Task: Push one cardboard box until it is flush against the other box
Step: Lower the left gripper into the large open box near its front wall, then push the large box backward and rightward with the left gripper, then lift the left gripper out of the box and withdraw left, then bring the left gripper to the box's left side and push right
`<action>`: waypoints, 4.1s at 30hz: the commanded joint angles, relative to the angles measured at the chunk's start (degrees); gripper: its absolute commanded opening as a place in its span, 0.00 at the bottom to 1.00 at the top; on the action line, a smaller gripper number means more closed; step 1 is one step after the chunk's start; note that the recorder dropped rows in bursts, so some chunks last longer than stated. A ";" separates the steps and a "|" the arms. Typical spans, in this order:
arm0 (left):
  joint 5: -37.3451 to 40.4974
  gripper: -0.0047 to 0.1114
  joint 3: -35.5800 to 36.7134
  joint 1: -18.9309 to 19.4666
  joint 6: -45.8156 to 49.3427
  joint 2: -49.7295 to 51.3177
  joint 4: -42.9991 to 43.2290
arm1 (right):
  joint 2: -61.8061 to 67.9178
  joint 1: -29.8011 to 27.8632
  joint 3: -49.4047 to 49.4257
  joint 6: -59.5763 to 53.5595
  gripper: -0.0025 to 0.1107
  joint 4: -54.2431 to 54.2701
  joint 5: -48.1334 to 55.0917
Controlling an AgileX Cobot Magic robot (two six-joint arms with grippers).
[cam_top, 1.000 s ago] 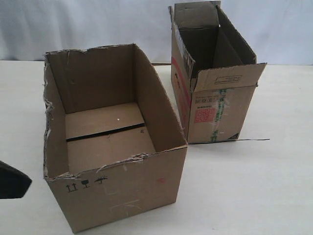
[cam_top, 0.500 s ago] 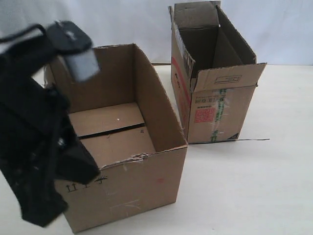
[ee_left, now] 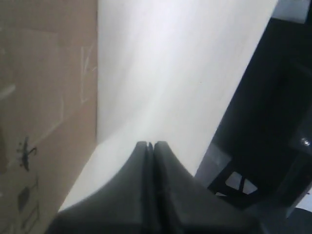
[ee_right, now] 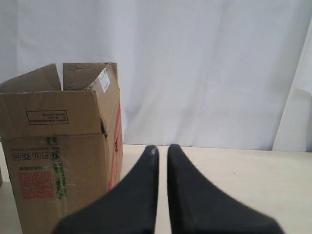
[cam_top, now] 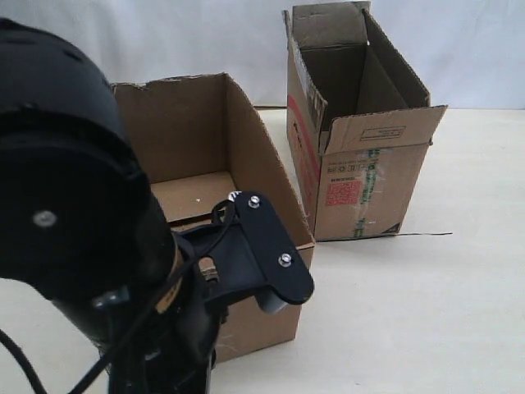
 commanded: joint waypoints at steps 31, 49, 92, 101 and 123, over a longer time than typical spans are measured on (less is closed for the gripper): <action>-13.20 0.04 0.05 17.70 17.33 4.27 5.92 | -0.17 -0.02 0.24 -0.03 0.07 -0.07 0.11; -27.50 0.04 0.05 25.95 24.55 9.16 9.27 | -0.17 -0.02 0.24 -0.24 0.07 -0.07 0.11; -29.68 0.04 0.05 83.68 29.61 4.19 -53.73 | -0.17 -0.02 0.24 -0.24 0.07 -0.07 0.11; -17.99 0.04 -3.65 85.06 50.84 27.31 -91.55 | -0.17 -0.02 0.24 -0.10 0.07 -0.07 0.11; -1.37 0.04 -33.66 78.28 45.76 54.40 -92.91 | -0.17 -0.02 0.24 -0.10 0.07 -0.07 0.11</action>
